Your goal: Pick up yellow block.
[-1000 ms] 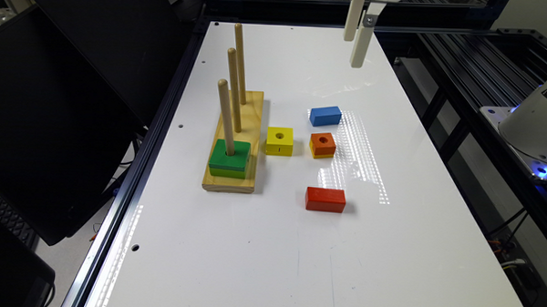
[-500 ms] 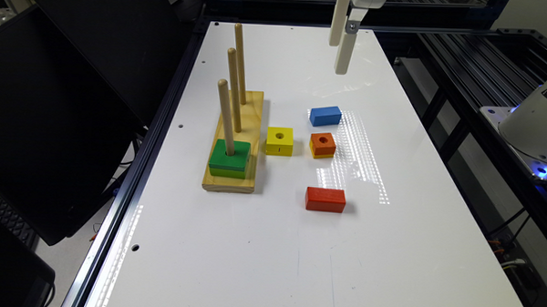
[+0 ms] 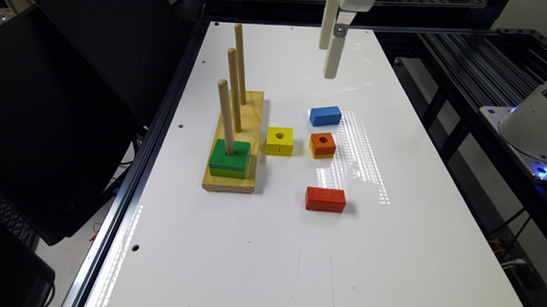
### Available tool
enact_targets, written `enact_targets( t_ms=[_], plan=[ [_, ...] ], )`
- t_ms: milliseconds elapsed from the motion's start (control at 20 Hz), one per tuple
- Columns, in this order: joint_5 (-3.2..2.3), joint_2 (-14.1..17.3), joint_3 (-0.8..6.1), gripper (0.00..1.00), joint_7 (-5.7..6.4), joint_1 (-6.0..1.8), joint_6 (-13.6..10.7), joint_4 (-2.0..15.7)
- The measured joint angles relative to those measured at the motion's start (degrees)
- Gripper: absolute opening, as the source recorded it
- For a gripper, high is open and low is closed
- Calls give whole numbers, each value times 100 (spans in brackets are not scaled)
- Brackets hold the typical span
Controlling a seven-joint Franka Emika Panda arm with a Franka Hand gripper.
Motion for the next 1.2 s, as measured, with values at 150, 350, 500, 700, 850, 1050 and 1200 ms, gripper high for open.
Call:
enact_targets(
  t_ms=[150, 350, 500, 700, 850, 1050, 1200],
  plan=[
    [0, 66, 1, 100, 0, 0, 0, 51],
    [4, 83, 35, 100, 30, 2, 0, 95],
    [4, 163, 81, 100, 74, 1, 0, 190],
    [6, 245, 104, 100, 93, 2, 0, 275],
    [13, 439, 247, 100, 267, 33, -3, 534],
    [-1, 792, 380, 100, 428, 40, -6, 876],
    [-2, 858, 380, 100, 428, 25, -11, 935]
  ],
)
